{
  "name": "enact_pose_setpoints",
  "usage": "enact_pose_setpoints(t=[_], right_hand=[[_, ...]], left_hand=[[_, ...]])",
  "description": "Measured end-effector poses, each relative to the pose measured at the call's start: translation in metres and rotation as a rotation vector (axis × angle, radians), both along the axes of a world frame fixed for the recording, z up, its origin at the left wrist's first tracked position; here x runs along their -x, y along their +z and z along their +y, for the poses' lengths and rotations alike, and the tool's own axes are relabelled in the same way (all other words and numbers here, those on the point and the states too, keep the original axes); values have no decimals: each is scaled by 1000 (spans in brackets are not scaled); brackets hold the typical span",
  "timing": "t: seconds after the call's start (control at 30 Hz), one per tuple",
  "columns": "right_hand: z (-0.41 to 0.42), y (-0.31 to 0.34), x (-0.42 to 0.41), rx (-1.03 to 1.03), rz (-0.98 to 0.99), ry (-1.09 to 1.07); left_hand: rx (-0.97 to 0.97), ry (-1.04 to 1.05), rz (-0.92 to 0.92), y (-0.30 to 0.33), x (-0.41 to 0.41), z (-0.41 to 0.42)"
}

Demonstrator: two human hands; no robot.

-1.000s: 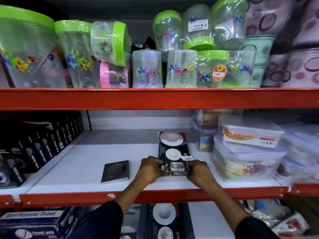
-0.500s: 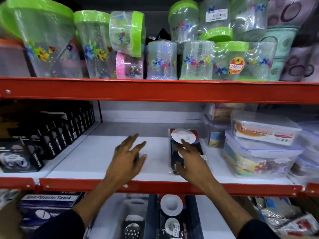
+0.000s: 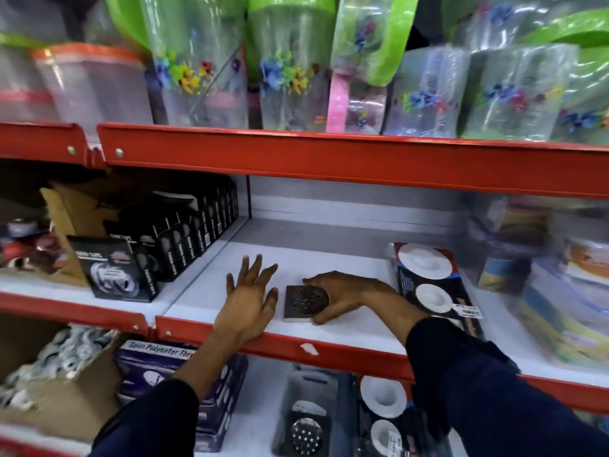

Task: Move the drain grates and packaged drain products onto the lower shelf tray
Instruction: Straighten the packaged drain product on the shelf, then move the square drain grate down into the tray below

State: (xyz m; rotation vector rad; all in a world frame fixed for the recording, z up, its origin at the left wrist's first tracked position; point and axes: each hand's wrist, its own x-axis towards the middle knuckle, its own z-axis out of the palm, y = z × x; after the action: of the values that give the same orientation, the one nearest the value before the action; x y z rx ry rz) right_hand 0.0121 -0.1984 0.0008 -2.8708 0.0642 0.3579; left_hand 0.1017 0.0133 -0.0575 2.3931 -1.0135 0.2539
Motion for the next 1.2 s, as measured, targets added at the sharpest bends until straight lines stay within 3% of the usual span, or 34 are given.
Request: enact_pose_setpoints(t=[0.3,0.67,0.93,1.2], right_hand=[[1,-8,15,-11,-189,-71],[52,-6,131,21,-543,27],[77,-83,173,5,-441,156],[62,-204,111,-36,-80,-114]], left_hand=[[25,1,38,-1,-2,6],[41,42,54,5,5,8],[61,65,66,4,6,6],[51,66,59,1,4,6]])
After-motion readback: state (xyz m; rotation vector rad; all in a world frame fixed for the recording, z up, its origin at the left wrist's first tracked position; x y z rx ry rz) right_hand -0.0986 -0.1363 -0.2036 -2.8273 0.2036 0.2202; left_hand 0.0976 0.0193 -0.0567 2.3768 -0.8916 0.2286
